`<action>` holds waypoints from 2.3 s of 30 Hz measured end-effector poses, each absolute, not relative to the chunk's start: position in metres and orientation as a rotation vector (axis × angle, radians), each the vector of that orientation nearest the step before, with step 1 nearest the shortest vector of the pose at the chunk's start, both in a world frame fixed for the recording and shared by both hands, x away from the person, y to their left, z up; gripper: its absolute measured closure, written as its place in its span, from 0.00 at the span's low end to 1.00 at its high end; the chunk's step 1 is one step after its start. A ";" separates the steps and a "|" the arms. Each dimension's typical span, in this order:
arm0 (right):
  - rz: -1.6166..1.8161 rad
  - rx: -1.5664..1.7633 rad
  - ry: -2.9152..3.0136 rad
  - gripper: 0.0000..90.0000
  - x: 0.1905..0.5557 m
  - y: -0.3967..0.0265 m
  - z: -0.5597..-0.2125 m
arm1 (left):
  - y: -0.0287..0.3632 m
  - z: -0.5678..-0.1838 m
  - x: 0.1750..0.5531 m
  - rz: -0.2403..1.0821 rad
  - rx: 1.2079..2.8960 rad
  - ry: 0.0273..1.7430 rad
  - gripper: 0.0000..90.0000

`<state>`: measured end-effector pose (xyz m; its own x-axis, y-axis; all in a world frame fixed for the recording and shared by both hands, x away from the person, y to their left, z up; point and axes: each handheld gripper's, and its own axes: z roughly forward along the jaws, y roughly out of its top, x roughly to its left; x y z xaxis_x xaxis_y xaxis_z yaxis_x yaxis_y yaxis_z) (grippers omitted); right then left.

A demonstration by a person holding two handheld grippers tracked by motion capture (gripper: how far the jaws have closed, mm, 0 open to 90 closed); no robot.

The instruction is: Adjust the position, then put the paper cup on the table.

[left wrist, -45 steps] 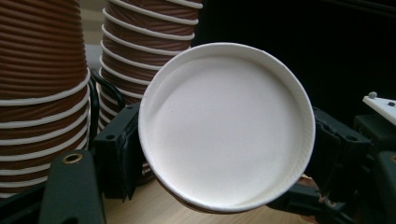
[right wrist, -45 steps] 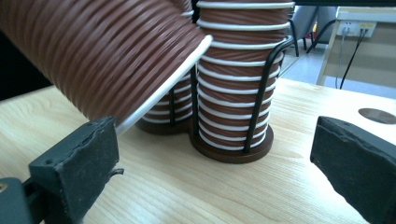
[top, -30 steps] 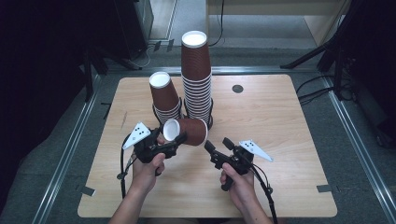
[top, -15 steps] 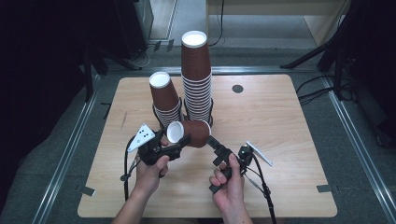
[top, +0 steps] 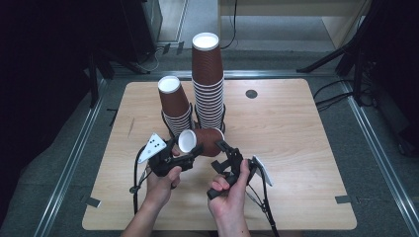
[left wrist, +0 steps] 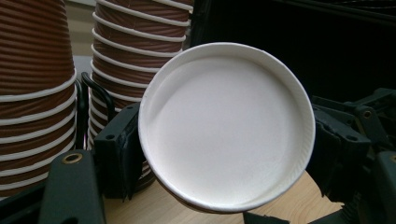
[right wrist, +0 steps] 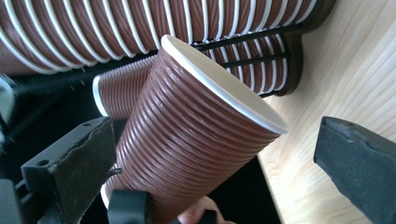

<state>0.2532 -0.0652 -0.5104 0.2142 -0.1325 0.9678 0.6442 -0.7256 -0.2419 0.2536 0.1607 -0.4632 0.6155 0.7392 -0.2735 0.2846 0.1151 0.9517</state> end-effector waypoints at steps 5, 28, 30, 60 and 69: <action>-1.549 -1.853 -0.426 0.00 0.255 -0.058 -0.515 | 0.158 -0.466 0.253 0.418 1.476 0.913 0.26; -1.480 -1.816 -0.249 0.00 0.273 -0.045 -0.524 | 0.144 -0.469 0.247 0.476 1.555 0.877 0.27; -1.474 -1.812 -0.241 0.00 0.274 -0.044 -0.525 | 0.143 -0.469 0.246 0.477 1.562 0.873 0.27; -1.897 -1.817 -0.336 0.14 0.279 -0.079 -0.520 | 0.170 -0.470 0.248 0.359 1.510 0.901 0.02; -2.087 -1.828 -0.546 0.14 0.279 -0.097 -0.511 | 0.181 -0.473 0.248 0.369 1.508 0.930 0.02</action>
<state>0.2786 -0.0967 -0.5105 -0.1356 0.0161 0.9906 0.4715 -0.8784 0.0788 0.2478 0.1814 -0.4727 0.6222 0.7276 -0.2888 0.3313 0.0895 0.9393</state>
